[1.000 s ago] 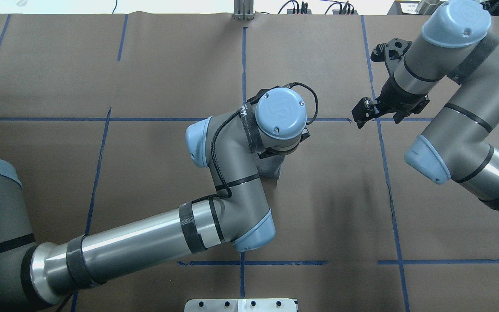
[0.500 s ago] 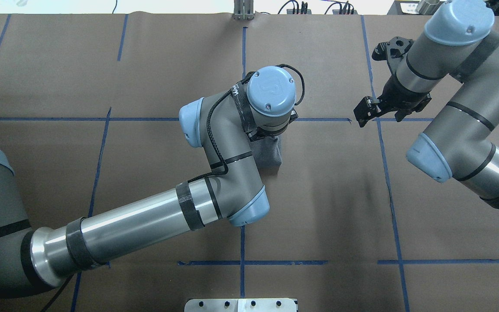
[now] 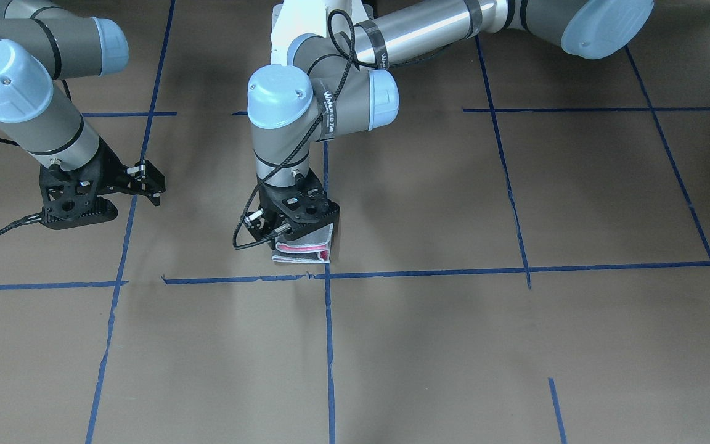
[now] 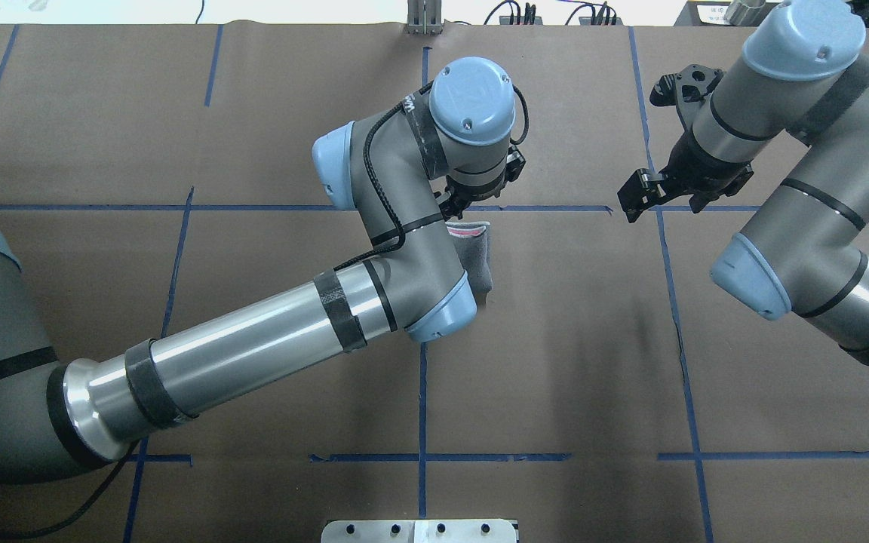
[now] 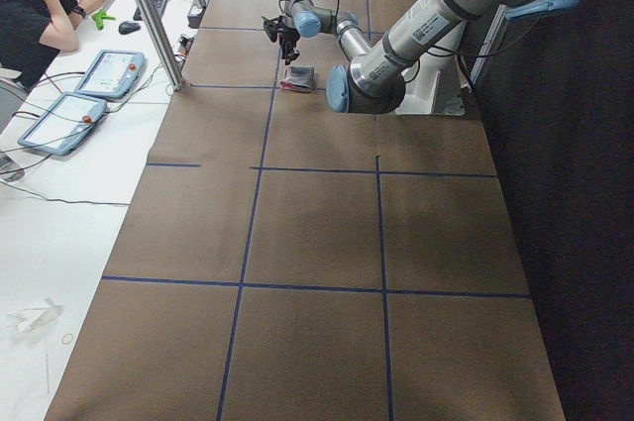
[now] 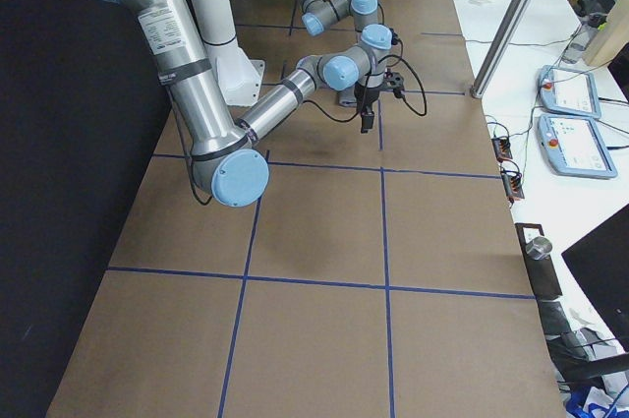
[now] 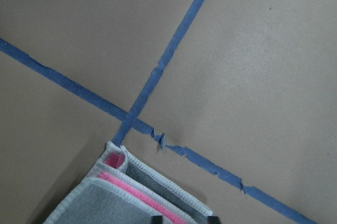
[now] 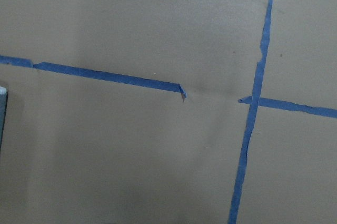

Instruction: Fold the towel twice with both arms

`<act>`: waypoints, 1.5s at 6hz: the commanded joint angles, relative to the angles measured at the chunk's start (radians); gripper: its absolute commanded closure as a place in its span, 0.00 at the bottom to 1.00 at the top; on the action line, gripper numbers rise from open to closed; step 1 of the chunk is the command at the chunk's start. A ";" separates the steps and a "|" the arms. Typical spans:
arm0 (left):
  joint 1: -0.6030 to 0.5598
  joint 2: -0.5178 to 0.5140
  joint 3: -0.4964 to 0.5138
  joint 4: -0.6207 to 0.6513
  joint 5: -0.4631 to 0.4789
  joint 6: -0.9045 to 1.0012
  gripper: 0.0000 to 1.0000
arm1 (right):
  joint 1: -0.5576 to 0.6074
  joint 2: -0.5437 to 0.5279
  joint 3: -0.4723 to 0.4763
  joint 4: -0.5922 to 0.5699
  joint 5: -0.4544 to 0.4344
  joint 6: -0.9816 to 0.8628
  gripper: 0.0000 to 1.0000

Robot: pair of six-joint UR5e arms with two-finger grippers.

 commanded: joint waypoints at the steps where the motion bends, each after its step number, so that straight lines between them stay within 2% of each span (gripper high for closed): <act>1: -0.056 0.004 -0.016 0.046 -0.182 0.137 0.00 | 0.002 -0.029 0.025 -0.001 0.000 -0.001 0.00; 2: -0.066 0.045 -0.112 0.191 -0.185 0.337 0.00 | 0.020 -0.034 0.025 -0.010 0.000 -0.042 0.00; 3: -0.095 0.173 -0.294 0.297 -0.186 0.525 0.00 | 0.053 -0.063 0.022 -0.010 0.000 -0.114 0.00; 4: -0.154 0.346 -0.458 0.304 -0.224 0.724 0.00 | 0.102 -0.086 0.019 -0.013 0.000 -0.203 0.00; 5: -0.244 0.471 -0.539 0.302 -0.295 0.913 0.00 | 0.164 -0.136 0.019 -0.013 0.011 -0.321 0.00; 6: -0.347 0.587 -0.605 0.302 -0.353 1.110 0.00 | 0.267 -0.224 0.024 -0.008 0.102 -0.492 0.00; 8: -0.594 0.808 -0.633 0.304 -0.479 1.526 0.00 | 0.482 -0.395 0.050 -0.007 0.156 -0.758 0.00; 9: -0.682 0.888 -0.630 0.307 -0.484 1.653 0.00 | 0.585 -0.478 0.085 -0.010 0.175 -0.818 0.00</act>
